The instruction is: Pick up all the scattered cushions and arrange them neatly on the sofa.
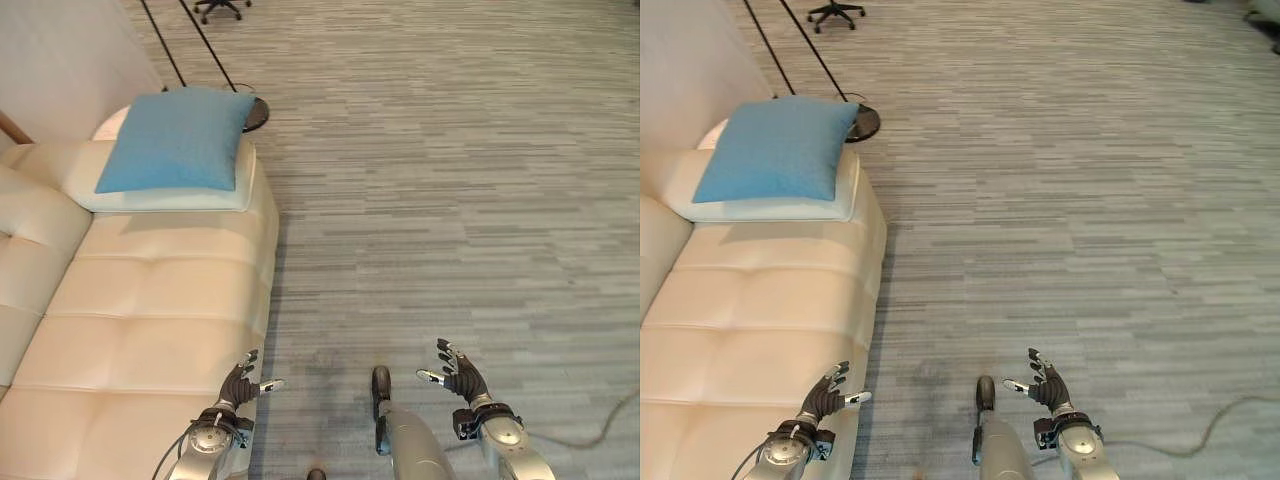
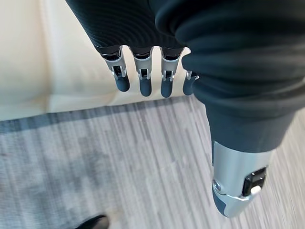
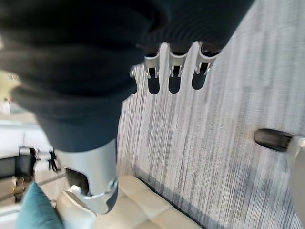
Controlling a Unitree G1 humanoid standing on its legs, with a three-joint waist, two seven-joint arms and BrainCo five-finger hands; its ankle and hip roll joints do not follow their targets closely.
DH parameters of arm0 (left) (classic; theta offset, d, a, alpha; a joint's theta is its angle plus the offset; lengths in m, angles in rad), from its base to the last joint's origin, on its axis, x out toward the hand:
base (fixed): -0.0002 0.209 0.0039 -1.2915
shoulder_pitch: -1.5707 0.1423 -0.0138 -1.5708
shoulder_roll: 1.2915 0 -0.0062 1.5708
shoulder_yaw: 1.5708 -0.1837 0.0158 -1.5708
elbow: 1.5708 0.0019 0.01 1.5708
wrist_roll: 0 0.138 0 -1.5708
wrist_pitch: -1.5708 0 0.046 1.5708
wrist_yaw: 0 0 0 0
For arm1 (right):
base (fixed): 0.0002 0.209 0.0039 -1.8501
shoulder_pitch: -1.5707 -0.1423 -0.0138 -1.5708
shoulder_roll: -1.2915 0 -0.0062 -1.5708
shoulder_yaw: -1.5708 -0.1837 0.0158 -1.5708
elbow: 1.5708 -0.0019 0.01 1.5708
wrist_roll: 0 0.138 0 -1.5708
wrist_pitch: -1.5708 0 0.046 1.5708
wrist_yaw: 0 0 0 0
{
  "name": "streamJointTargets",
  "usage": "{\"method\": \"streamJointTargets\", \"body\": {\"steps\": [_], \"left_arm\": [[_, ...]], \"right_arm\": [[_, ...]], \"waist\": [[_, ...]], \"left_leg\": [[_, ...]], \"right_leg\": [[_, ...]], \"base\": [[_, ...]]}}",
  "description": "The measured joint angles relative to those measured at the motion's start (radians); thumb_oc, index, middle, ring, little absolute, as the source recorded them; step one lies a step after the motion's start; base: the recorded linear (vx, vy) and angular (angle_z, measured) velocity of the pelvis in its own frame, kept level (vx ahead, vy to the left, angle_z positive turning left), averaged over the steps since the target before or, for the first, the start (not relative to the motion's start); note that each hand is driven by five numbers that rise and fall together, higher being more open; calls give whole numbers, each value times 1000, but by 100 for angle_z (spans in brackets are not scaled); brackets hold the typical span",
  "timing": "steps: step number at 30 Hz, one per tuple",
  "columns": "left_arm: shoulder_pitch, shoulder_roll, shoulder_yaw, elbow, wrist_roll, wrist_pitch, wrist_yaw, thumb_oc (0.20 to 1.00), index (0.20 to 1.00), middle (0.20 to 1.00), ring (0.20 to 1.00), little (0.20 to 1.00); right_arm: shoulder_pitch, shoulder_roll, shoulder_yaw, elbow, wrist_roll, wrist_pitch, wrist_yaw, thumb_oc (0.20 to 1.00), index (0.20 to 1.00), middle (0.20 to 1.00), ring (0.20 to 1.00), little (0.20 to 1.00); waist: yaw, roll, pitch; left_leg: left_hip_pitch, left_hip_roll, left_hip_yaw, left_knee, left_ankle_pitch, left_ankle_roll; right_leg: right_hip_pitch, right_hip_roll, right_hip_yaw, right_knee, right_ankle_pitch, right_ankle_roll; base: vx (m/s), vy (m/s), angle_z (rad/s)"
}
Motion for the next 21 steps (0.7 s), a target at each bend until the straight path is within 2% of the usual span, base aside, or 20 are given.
{"method": "streamJointTargets", "body": {"steps": [1,2,3,4,5,7,9,10,11,12,13,14,15,16,17,19,20,21], "left_arm": [[4,-2,1,8,-2,0,0,1000,1000,1000,1000,1000],[14,-7,5,17,-3,1,-1,1000,1000,1000,1000,1000],[23,-5,8,19,-3,1,-1,1000,1000,1000,1000,1000],[13,-1,15,16,-3,-1,1,1000,1000,1000,1000,1000],[15,1,18,15,-7,-1,1,1000,1000,1000,1000,1000],[10,-1,18,14,-8,-2,2,1000,1000,1000,1000,1000],[21,-2,25,11,-8,-6,2,1000,1000,1000,1000,1000],[22,-8,37,8,-8,-9,3,1000,1000,1000,1000,1000],[18,-12,50,9,-9,-9,8,1000,1000,1000,1000,1000],[18,-9,52,10,-9,-8,13,1000,1000,1000,1000,1000],[25,-11,65,17,-10,-5,16,1000,1000,1000,1000,1000],[29,-10,71,15,-10,-5,19,1000,1000,1000,1000,1000],[47,-6,81,13,-10,-5,24,1000,1000,1000,1000,1000],[54,-6,89,16,-11,-4,23,1000,1000,1000,1000,1000],[60,-2,93,18,-11,1,26,1000,1000,1000,1000,1000],[67,-2,95,21,-10,4,29,1000,1000,1000,1000,1000],[68,-2,93,22,-10,5,30,1000,1000,1000,1000,1000],[76,-1,91,22,-9,10,27,1000,1000,1000,1000,1000]], "right_arm": [[-2,-9,-1,-5,0,-3,-1,1000,1000,1000,1000,1000],[-12,-33,4,-12,0,-5,0,1000,1000,1000,1000,1000],[-27,-40,2,-14,0,-5,-1,1000,1000,1000,1000,1000],[-25,-46,-1,-14,0,-3,-3,1000,1000,1000,1000,1000],[-27,-53,0,-19,0,-3,-1,1000,1000,1000,1000,1000],[-16,-55,-8,-20,0,-2,-1,1000,1000,1000,1000,1000],[-18,-56,-8,-23,0,-4,-4,1000,1000,1000,1000,1000],[-24,-57,-7,-12,-1,0,-12,1000,1000,1000,1000,1000],[-28,-55,-7,-7,-1,2,-16,1000,1000,1000,1000,1000],[-31,-54,-6,-4,-2,3,-16,1000,1000,1000,1000,1000],[-35,-52,-5,4,-10,3,-18,1000,1000,1000,1000,1000],[-33,-51,-5,4,-12,3,-19,1000,1000,1000,1000,1000],[-31,-51,-1,1,-20,2,-19,1000,1000,1000,1000,1000],[-35,-52,-1,-3,-20,1,-19,1000,1000,1000,1000,1000],[-22,-55,-1,-2,-22,3,-18,1000,1000,1000,1000,1000],[6,-58,1,0,-24,7,-16,1000,1000,1000,1000,1000],[11,-59,1,1,-29,8,-16,1000,1000,1000,1000,1000],[28,-52,-1,-1,-33,17,-12,1000,1000,1000,1000,1000]], "waist": [[8,-1,0],[33,4,-2],[42,6,-2],[52,-17,7],[68,-23,10],[66,-40,10],[73,-42,5],[86,-26,0],[87,-24,-1],[94,-21,-1],[116,-12,-5],[118,-12,-6],[130,-16,-9],[136,-19,-12],[138,-28,-20],[144,-55,-49],[139,-50,-62],[130,-67,-65]], "left_leg": [[-48,9,5,113,16,-16],[-109,40,9,258,22,-19],[-150,55,30,323,17,-13],[-199,69,76,354,7,3],[-233,68,104,315,8,2],[-258,59,139,206,10,2],[-309,46,187,0,30,-11],[-317,35,197,-195,82,-7],[-335,32,198,-310,140,-6],[-351,31,202,-339,169,-9],[-369,37,235,-428,193,-3],[-380,34,246,-433,198,2],[-410,31,245,-409,233,23],[-417,27,249,-395,231,25],[-418,9,264,-391,244,43],[-432,-19,270,-370,247,59],[-430,-21,274,-367,280,88],[-400,-30,282,-331,385,174]], "right_leg": [[19,10,-4,-6,15,-42],[50,41,11,-12,-10,-124],[75,55,12,-30,-25,-139],[112,55,11,-55,-21,-142],[154,57,8,-82,-46,-154],[210,56,-4,-122,-37,-140],[282,68,-35,-189,-62,-111],[303,80,-46,-190,-98,-103],[326,94,-56,-188,-105,-83],[339,105,-55,-189,-122,-83],[378,129,-56,-188,-161,-65],[389,139,-60,-187,-147,-87],[437,147,-59,-187,-184,-81],[456,148,-50,-187,-214,-62],[492,146,-43,-186,-240,-73],[532,133,-31,-170,-308,-58],[547,131,-23,-156,-329,-56],[569,115,-8,-100,-353,-15]], "base": [[527,-299,-14],[428,-212,-20],[597,-208,-20],[452,-92,3],[456,-93,16],[386,-5,17],[549,36,24],[580,48,26],[572,58,17],[579,62,6],[409,76,-2],[415,84,-16],[611,129,-19],[676,142,-22],[695,165,-12],[563,149,-4],[436,121,1],[806,297,10]]}}
